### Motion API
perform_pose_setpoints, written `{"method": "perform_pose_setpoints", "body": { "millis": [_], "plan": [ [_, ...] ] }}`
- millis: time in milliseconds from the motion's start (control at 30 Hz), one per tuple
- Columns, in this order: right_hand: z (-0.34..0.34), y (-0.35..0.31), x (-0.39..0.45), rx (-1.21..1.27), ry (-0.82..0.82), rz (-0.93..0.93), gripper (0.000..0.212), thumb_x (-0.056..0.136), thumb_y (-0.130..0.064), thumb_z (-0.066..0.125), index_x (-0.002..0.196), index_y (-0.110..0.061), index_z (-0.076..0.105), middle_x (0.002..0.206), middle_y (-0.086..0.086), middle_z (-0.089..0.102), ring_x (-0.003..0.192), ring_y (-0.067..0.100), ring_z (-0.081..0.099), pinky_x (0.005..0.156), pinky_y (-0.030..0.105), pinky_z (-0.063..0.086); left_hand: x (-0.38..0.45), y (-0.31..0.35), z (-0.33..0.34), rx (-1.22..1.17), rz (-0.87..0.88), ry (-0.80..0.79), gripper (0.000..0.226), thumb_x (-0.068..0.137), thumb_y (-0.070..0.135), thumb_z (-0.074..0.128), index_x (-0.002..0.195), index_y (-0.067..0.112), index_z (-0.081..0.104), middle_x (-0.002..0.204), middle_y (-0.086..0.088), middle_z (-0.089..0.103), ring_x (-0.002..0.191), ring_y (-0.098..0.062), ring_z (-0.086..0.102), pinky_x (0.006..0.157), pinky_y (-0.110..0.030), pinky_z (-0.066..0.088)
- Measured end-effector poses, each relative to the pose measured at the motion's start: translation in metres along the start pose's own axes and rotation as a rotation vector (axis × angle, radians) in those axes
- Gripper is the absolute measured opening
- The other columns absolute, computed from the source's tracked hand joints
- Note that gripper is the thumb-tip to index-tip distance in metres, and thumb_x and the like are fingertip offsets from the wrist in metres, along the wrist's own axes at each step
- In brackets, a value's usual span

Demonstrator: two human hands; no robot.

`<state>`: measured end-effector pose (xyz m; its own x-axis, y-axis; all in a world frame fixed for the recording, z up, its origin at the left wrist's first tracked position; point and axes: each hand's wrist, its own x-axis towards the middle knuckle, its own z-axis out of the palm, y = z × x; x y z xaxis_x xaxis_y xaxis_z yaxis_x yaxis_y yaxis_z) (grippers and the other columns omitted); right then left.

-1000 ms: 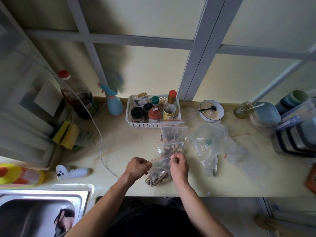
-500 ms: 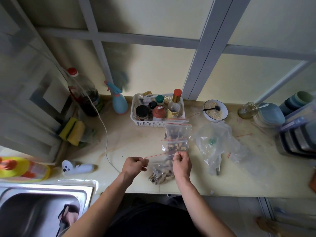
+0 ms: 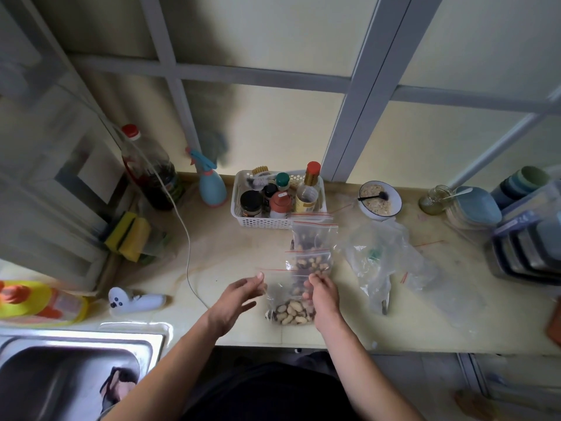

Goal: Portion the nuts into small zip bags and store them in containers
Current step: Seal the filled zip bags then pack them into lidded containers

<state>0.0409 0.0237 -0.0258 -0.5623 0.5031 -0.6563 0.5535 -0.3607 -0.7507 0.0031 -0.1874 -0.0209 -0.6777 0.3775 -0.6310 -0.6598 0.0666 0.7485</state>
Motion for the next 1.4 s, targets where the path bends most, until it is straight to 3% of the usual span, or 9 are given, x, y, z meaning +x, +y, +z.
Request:
{"method": "perform_pose_setpoints", "body": {
  "millis": [100, 233, 400, 533, 633, 767, 967, 1233, 1400],
  "plan": [
    [-0.004, -0.001, 0.002, 0.055, -0.036, 0.077, 0.009, 0.101, -0.012, 0.056, 0.097, -0.008, 0.062, 0.082, 0.006, 0.065, 0.046, 0.011, 0.049, 0.037, 0.019, 0.032, -0.004, -0.006, 0.012, 0.113, -0.079, -0.151, 0.058, 0.081, 0.056, 0.073, 0.123, 0.016, 0.066, 0.122, 0.006, 0.071, 0.117, -0.005, 0.062, 0.102, -0.030, 0.042],
    [-0.010, -0.004, 0.005, 0.099, -0.015, 0.110, 0.013, 0.100, -0.015, 0.057, 0.092, -0.006, 0.064, 0.079, 0.005, 0.064, 0.045, 0.013, 0.050, 0.040, 0.022, 0.036, 0.002, -0.009, 0.029, 0.195, 0.024, -0.096, 0.021, 0.094, 0.021, 0.068, 0.103, 0.003, 0.073, 0.105, -0.004, 0.075, 0.094, -0.008, 0.066, 0.078, -0.012, 0.046],
    [-0.028, -0.005, 0.012, 0.175, 0.103, 0.020, 0.008, 0.101, -0.008, 0.054, 0.098, -0.002, 0.060, 0.080, 0.009, 0.062, 0.045, 0.016, 0.051, 0.040, 0.021, 0.038, 0.012, -0.011, 0.038, 0.246, 0.058, -0.079, 0.025, 0.094, 0.022, 0.070, 0.078, 0.002, 0.068, 0.074, -0.008, 0.068, 0.074, -0.018, 0.061, 0.074, -0.028, 0.049],
    [-0.041, -0.011, 0.014, 0.329, 0.131, -0.094, 0.007, 0.101, -0.010, 0.061, 0.105, -0.005, 0.062, 0.091, 0.015, 0.069, 0.073, 0.020, 0.064, 0.059, 0.027, 0.057, 0.022, -0.015, 0.053, 0.206, 0.108, 0.001, 0.023, 0.092, 0.020, 0.072, 0.071, 0.014, 0.066, 0.073, -0.006, 0.064, 0.074, -0.021, 0.063, 0.077, -0.039, 0.054],
    [-0.050, -0.013, 0.018, 0.354, 0.047, -0.160, 0.019, 0.099, -0.016, 0.064, 0.117, -0.012, 0.063, 0.111, 0.012, 0.075, 0.099, 0.026, 0.070, 0.086, 0.035, 0.053, 0.029, -0.009, 0.065, 0.086, 0.152, 0.110, 0.014, 0.093, 0.015, 0.071, 0.080, 0.010, 0.071, 0.087, -0.014, 0.071, 0.081, -0.027, 0.067, 0.082, -0.044, 0.054],
    [-0.058, -0.013, 0.025, 0.263, -0.016, -0.161, 0.035, 0.095, -0.011, 0.068, 0.129, -0.017, 0.061, 0.123, -0.001, 0.068, 0.116, 0.015, 0.064, 0.089, 0.027, 0.048, 0.041, -0.010, 0.076, 0.018, 0.114, 0.206, 0.009, 0.091, 0.011, 0.071, 0.094, 0.003, 0.071, 0.097, -0.019, 0.073, 0.086, -0.026, 0.069, 0.086, -0.044, 0.054],
    [-0.052, -0.007, 0.038, -0.110, -0.094, -0.121, 0.028, 0.088, -0.030, 0.079, 0.110, -0.019, 0.064, 0.110, -0.005, 0.067, 0.102, 0.010, 0.064, 0.076, 0.020, 0.047, 0.050, -0.014, 0.091, 0.330, 0.048, 0.337, 0.036, 0.072, 0.043, 0.077, 0.088, 0.014, 0.066, 0.079, -0.001, 0.072, 0.072, -0.018, 0.065, 0.066, -0.032, 0.053],
    [-0.050, -0.019, 0.068, -0.395, -0.028, -0.227, 0.021, 0.086, -0.032, 0.079, 0.075, -0.019, 0.066, 0.076, -0.004, 0.070, 0.068, 0.012, 0.061, 0.054, 0.014, 0.042, 0.061, -0.006, 0.104, 0.341, 0.144, 0.410, 0.016, 0.082, 0.012, 0.077, 0.087, 0.012, 0.062, 0.062, 0.007, 0.064, 0.054, -0.004, 0.056, 0.052, -0.015, 0.044],
    [-0.054, -0.029, 0.082, -0.437, -0.017, -0.302, 0.023, 0.087, -0.030, 0.079, 0.071, -0.024, 0.064, 0.072, -0.008, 0.069, 0.064, -0.005, 0.059, 0.059, 0.008, 0.041, 0.072, 0.000, 0.113, 0.258, 0.149, 0.457, 0.010, 0.086, 0.011, 0.072, 0.081, 0.012, 0.064, 0.074, 0.000, 0.071, 0.067, -0.011, 0.063, 0.066, -0.027, 0.051]
  ]
}}
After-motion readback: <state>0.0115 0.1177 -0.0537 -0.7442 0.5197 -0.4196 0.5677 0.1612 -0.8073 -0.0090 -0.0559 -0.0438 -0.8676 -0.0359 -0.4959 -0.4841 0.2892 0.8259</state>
